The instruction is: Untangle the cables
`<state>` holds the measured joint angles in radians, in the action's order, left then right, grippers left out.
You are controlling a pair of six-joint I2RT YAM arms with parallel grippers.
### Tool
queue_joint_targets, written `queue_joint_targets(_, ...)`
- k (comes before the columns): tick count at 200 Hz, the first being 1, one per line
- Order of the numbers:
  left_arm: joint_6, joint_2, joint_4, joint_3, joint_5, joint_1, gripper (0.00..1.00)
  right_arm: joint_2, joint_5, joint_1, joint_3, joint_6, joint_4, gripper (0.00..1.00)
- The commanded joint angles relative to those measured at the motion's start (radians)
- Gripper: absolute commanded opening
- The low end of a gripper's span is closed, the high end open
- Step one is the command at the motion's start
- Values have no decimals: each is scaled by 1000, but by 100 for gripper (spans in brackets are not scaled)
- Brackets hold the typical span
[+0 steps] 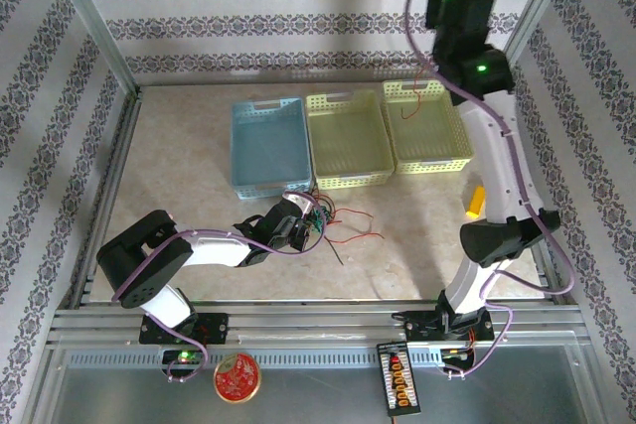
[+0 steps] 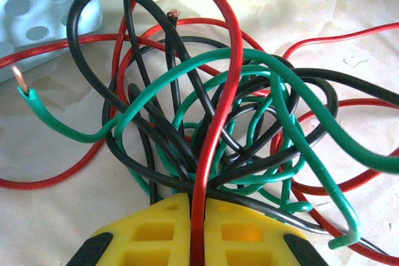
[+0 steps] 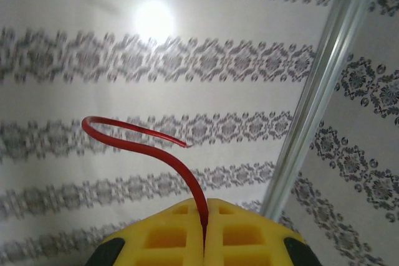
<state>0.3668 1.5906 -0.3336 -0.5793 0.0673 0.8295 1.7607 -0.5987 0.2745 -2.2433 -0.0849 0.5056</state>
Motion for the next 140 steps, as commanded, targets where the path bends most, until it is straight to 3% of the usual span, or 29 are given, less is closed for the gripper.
queue_joint_targets(1, -16, 37, 122, 20, -34, -3, 0, -27, -214, 47, 88, -113, 24, 0)
queue_joint_targets(41, -18, 32, 126, 21, -35, -3, 0, -79, -233, 83, 308, -51, 32, 0)
queue_joint_targets(78, -22, 29, 136, 13, -41, -3, 0, -96, -173, 72, 478, 62, 51, 0)
queue_joint_targets(140, -22, 16, 149, 15, -37, -3, 0, 5, -83, -18, 584, 172, 53, 0)
